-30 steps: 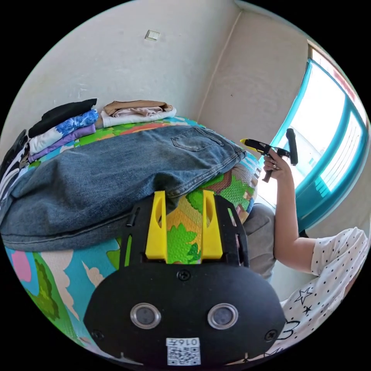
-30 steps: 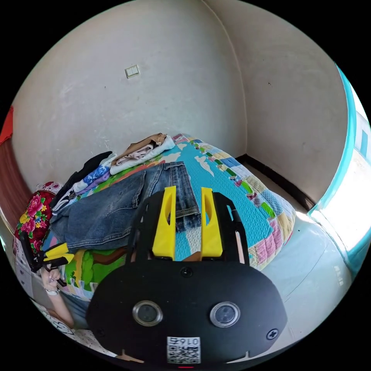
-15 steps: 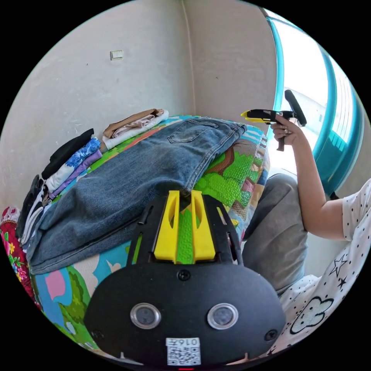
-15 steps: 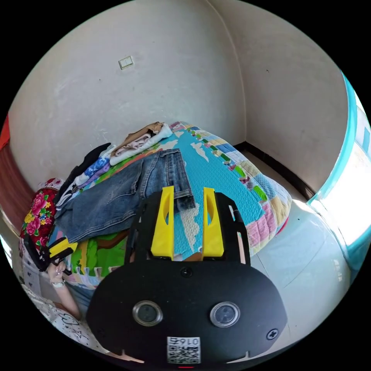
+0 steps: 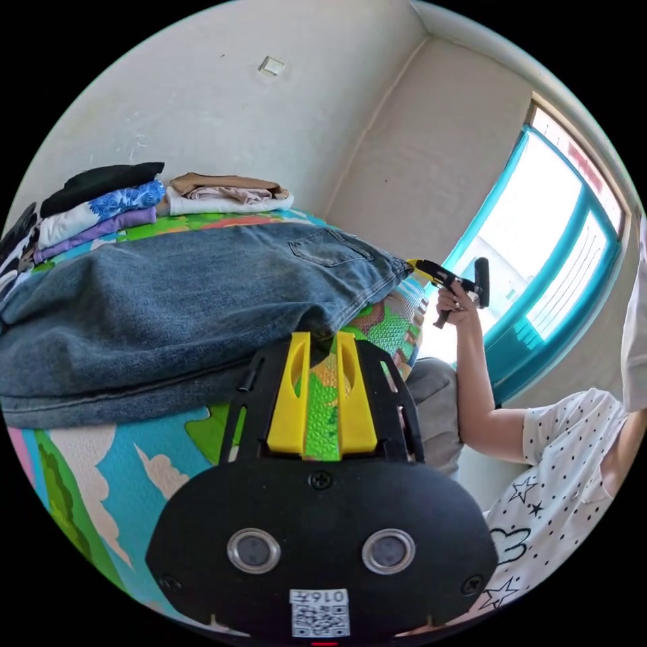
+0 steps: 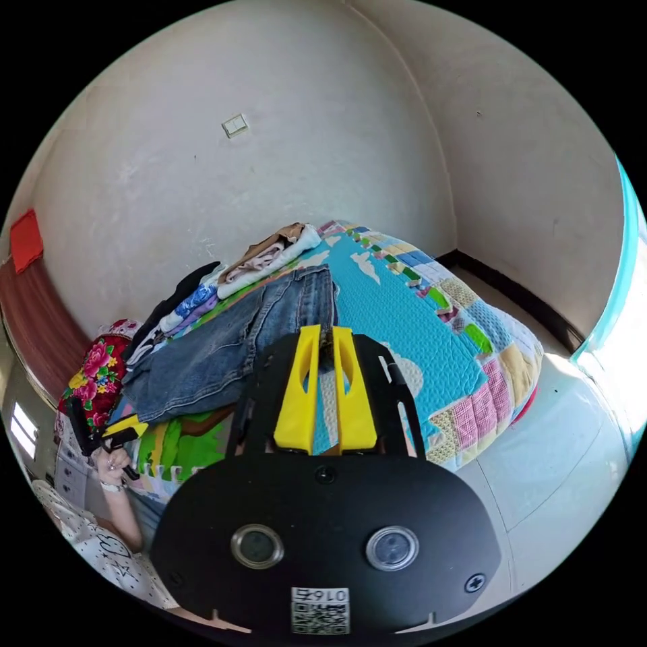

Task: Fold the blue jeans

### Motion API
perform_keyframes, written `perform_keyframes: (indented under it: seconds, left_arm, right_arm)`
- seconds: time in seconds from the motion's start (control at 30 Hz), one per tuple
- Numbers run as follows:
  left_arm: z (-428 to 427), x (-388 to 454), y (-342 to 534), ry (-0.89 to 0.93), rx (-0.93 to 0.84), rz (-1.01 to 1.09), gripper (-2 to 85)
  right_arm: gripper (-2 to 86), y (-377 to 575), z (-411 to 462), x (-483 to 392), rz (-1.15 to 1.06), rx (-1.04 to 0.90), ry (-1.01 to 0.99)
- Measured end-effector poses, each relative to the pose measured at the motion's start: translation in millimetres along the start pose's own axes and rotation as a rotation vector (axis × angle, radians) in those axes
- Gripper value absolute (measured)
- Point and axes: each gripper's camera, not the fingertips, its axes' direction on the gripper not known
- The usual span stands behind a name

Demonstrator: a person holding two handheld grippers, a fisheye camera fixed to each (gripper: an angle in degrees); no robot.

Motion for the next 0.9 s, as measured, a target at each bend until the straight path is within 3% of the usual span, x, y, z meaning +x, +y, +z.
perform_keyframes:
  seconds: [0.2,0.33,0.43,0.57,0.67,0.9]
  left_arm:
    - [-10.8,-20.2,11.3,0.085,0.008,0.003,5.2]
    - [-10.3,-19.9,13.9,0.074,-0.039,0.027,5.7]
    - [-13.5,-18.3,11.9,0.070,-0.056,0.052,7.1]
    - [-19.4,-25.0,10.6,0.132,-0.040,0.018,10.7]
    - [-22.2,-27.1,12.7,0.133,-0.020,-0.003,11.3]
    - [-28.9,-30.2,23.2,0.049,0.089,-0.159,6.2]
  right_arm:
    - [0.0,12.7,-43.0,17.0,-0.041,0.114,-0.169]
    - [-0.4,15.2,-13.6,21.5,-0.048,-0.169,0.003]
    - [-0.4,15.3,-14.8,-0.2,-0.114,-0.174,0.093]
    - [-0.5,22.4,-24.5,-17.6,-0.131,-0.070,0.168]
    - [-0.5,24.0,-24.9,-15.5,-0.101,0.006,0.061]
    - [-0.4,26.8,-3.2,-34.5,-0.117,0.032,0.064]
